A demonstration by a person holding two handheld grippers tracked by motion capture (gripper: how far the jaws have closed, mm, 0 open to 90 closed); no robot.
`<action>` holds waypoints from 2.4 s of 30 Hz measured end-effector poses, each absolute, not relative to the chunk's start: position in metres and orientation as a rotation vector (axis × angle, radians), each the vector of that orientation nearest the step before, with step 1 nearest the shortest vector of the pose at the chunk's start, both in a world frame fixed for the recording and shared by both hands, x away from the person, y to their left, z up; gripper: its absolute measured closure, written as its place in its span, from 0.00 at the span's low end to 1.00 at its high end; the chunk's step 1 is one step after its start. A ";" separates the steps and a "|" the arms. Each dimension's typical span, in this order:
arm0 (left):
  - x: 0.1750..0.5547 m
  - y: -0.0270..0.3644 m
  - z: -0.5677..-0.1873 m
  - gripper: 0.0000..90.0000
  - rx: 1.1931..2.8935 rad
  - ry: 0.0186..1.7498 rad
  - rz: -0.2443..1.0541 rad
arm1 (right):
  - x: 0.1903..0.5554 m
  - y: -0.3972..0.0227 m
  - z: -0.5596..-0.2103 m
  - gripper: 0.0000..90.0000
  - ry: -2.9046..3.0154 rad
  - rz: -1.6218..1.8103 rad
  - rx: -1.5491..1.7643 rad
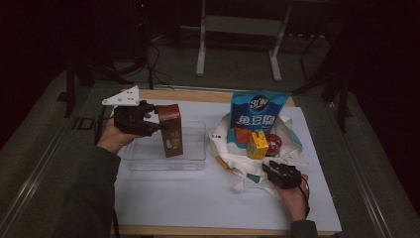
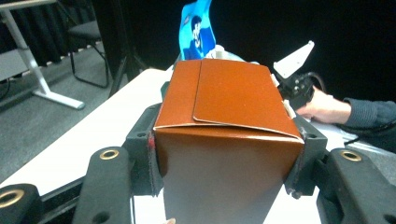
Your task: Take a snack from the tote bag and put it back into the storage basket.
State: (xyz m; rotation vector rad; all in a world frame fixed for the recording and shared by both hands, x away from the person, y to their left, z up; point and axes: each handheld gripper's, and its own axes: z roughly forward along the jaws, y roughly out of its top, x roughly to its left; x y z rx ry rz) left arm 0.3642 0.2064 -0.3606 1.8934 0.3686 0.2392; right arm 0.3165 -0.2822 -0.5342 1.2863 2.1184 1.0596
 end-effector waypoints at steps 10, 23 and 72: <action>0.365 0.217 -0.366 0.47 1.984 0.400 0.254 | 0.317 -0.282 -0.534 0.71 2.119 1.060 1.285; 0.364 0.233 -0.378 0.47 2.061 0.444 0.263 | 0.317 -0.282 -0.534 0.71 2.120 1.057 1.284; 0.378 0.125 -0.404 0.45 2.421 0.263 0.243 | 0.317 -0.282 -0.534 0.71 2.120 1.058 1.286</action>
